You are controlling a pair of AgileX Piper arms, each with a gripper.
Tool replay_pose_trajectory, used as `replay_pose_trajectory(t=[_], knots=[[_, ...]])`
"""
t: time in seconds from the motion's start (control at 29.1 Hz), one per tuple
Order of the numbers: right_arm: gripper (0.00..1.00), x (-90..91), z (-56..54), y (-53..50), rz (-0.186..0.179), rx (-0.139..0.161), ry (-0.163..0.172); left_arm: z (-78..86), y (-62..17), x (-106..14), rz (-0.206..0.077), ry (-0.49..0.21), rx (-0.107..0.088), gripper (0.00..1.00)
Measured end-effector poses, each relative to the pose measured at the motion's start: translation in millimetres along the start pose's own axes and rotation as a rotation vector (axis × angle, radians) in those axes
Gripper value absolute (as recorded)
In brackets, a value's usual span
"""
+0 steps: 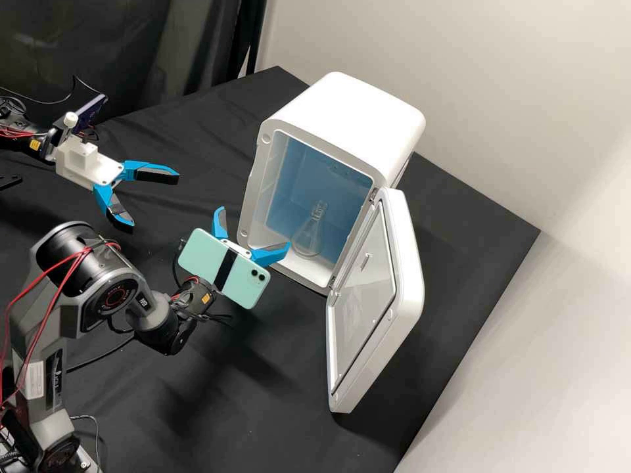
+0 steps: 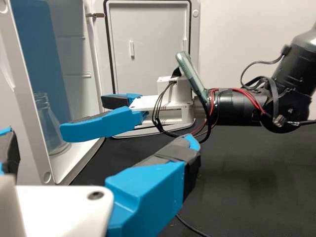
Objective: Take the flask out of the incubator
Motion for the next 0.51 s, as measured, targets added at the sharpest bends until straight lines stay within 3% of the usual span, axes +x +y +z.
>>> replay_pose_trajectory(t=[0.21,0.51], knots=[[1.0,11.6,14.0,-0.7,0.014,0.006,-0.045,0.5,1.8,-0.9,0.007,-0.002,0.001,1.0],[1.0,28.8,29.7,-1.2,0.043,-0.008,-0.102,0.5,1.8,-0.9,0.007,-0.002,0.001,1.0]])
